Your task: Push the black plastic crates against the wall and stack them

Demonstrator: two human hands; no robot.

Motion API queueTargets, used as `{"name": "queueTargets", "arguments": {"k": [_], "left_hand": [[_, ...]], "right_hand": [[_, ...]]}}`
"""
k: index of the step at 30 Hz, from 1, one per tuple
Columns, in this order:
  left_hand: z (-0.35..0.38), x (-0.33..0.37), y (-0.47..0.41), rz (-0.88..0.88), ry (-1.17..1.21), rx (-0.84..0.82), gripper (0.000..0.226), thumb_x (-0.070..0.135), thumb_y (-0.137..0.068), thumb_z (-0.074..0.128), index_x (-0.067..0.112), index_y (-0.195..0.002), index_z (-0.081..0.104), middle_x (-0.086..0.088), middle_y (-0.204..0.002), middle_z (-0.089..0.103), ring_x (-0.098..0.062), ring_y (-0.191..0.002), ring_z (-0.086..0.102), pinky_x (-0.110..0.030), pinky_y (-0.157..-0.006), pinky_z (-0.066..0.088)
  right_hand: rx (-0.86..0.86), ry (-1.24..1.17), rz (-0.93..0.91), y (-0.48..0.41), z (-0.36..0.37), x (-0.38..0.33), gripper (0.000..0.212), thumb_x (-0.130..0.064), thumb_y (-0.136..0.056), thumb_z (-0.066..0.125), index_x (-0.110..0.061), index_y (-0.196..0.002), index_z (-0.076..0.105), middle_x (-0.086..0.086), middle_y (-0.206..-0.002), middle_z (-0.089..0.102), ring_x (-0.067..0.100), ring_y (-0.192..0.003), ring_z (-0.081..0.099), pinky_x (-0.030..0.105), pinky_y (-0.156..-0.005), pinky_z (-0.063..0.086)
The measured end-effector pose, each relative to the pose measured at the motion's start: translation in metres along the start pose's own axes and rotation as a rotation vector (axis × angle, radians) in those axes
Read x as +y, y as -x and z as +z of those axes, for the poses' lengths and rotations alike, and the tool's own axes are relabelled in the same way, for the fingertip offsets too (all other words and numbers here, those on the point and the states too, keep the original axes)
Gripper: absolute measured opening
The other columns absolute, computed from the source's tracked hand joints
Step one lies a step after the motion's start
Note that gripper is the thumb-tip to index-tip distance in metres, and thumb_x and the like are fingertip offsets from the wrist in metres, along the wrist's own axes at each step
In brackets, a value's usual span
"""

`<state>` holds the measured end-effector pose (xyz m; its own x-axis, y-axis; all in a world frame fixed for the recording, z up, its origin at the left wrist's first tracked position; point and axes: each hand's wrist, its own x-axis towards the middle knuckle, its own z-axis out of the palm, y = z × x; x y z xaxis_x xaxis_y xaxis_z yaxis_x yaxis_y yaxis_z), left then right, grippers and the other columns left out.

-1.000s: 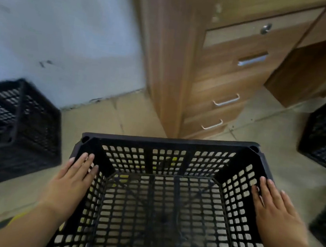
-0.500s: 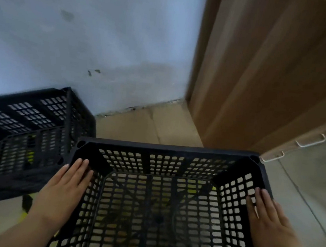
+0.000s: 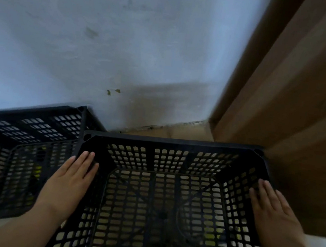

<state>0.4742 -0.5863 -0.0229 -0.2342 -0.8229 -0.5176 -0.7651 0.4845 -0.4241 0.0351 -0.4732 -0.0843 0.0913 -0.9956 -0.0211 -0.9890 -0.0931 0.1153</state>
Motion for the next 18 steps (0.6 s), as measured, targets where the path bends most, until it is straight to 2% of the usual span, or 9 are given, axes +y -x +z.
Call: {"name": "queueTargets", "arguments": {"k": [3, 5, 7, 8, 11, 13, 15, 17, 18], "left_hand": [[0.000, -0.010, -0.033, -0.029, -0.019, -0.010, 0.065, 0.013, -0.095, 0.023, 0.015, -0.131, -0.031, -0.011, -0.137, -0.041, -0.024, -0.126, -0.038, -0.035, -0.078, -0.046], [0.000, -0.016, -0.056, -0.056, -0.024, -0.005, 0.065, 0.013, -0.095, 0.022, 0.016, -0.135, -0.028, -0.011, -0.138, -0.040, -0.023, -0.127, -0.037, -0.035, -0.078, -0.046], [0.001, -0.019, -0.079, -0.089, -0.021, 0.005, 0.065, 0.015, -0.095, 0.024, 0.016, -0.140, -0.024, -0.011, -0.138, -0.038, -0.022, -0.127, -0.035, -0.035, -0.079, -0.045], [0.002, -0.020, -0.090, -0.103, -0.021, 0.011, 0.067, 0.016, -0.095, 0.026, 0.016, -0.141, -0.022, -0.011, -0.138, -0.038, -0.022, -0.128, -0.035, -0.035, -0.080, -0.045], [0.004, -0.021, -0.119, -0.148, 0.000, 0.012, 0.073, 0.019, -0.093, 0.033, 0.015, -0.143, -0.020, -0.010, -0.138, -0.037, -0.019, -0.129, -0.033, -0.033, -0.080, -0.045], [0.010, -0.023, -0.137, -0.173, -0.002, 0.020, 0.076, 0.021, -0.093, 0.037, 0.015, -0.143, -0.020, -0.010, -0.139, -0.037, -0.018, -0.129, -0.033, -0.033, -0.080, -0.045], [0.014, -0.026, -0.154, -0.188, -0.013, 0.037, 0.078, 0.023, -0.093, 0.039, 0.016, -0.143, -0.020, -0.009, -0.140, -0.037, -0.020, -0.133, -0.032, -0.034, -0.081, -0.045], [0.017, -0.031, -0.170, -0.196, -0.024, 0.048, 0.074, 0.023, -0.094, 0.036, 0.016, -0.143, -0.020, -0.008, -0.140, -0.037, -0.023, -0.139, -0.027, -0.034, -0.082, -0.045], [0.020, -0.033, -0.177, -0.198, -0.029, 0.057, 0.071, 0.022, -0.095, 0.032, 0.016, -0.143, -0.020, -0.008, -0.140, -0.036, -0.024, -0.140, -0.025, -0.034, -0.082, -0.044]], "right_hand": [[-0.063, 0.054, -0.002, -0.049, 0.005, 0.011, 0.057, -0.011, -0.078, 0.020, 0.002, -0.117, 0.059, 0.030, -0.131, 0.042, 0.019, -0.143, -0.021, 0.033, -0.115, -0.014], [-0.129, 0.165, -0.017, -0.086, -0.002, 0.007, 0.060, -0.013, -0.081, 0.035, -0.010, -0.140, 0.028, 0.024, -0.146, 0.008, 0.021, -0.127, -0.049, 0.035, -0.104, -0.034], [-0.219, 0.220, -0.097, -0.111, 0.002, 0.012, 0.067, -0.015, -0.085, 0.031, -0.015, -0.142, -0.006, 0.020, -0.143, -0.021, 0.023, -0.112, -0.059, 0.036, -0.092, -0.039], [-0.290, 0.228, -0.083, -0.124, 0.004, 0.013, 0.063, -0.013, -0.085, 0.020, -0.015, -0.139, -0.013, 0.020, -0.143, -0.025, 0.024, -0.110, -0.059, 0.037, -0.090, -0.039], [-0.296, 0.266, -0.049, -0.162, 0.020, 0.021, 0.066, -0.007, -0.077, 0.005, -0.018, -0.141, -0.002, 0.020, -0.147, -0.014, 0.022, -0.107, -0.064, 0.036, -0.094, -0.040], [-0.413, 0.366, -0.035, -0.184, 0.018, 0.020, 0.060, -0.014, -0.085, 0.012, -0.019, -0.132, -0.023, 0.015, -0.138, -0.032, 0.023, -0.086, -0.070, 0.036, -0.080, -0.045], [-0.545, 0.352, 0.036, -0.207, 0.023, 0.022, 0.063, -0.018, -0.089, 0.018, -0.016, -0.125, -0.034, 0.014, -0.132, -0.041, 0.025, -0.076, -0.071, 0.036, -0.072, -0.046], [-0.555, 0.407, 0.006, -0.226, 0.025, 0.023, 0.066, -0.019, -0.090, 0.020, -0.013, -0.127, -0.034, 0.014, -0.132, -0.041, 0.026, -0.086, -0.069, 0.036, -0.071, -0.047], [-0.545, 0.418, -0.005, -0.233, 0.028, 0.023, 0.066, -0.018, -0.091, 0.020, -0.011, -0.130, -0.032, 0.014, -0.132, -0.040, 0.028, -0.100, -0.065, 0.035, -0.070, -0.047]]}}
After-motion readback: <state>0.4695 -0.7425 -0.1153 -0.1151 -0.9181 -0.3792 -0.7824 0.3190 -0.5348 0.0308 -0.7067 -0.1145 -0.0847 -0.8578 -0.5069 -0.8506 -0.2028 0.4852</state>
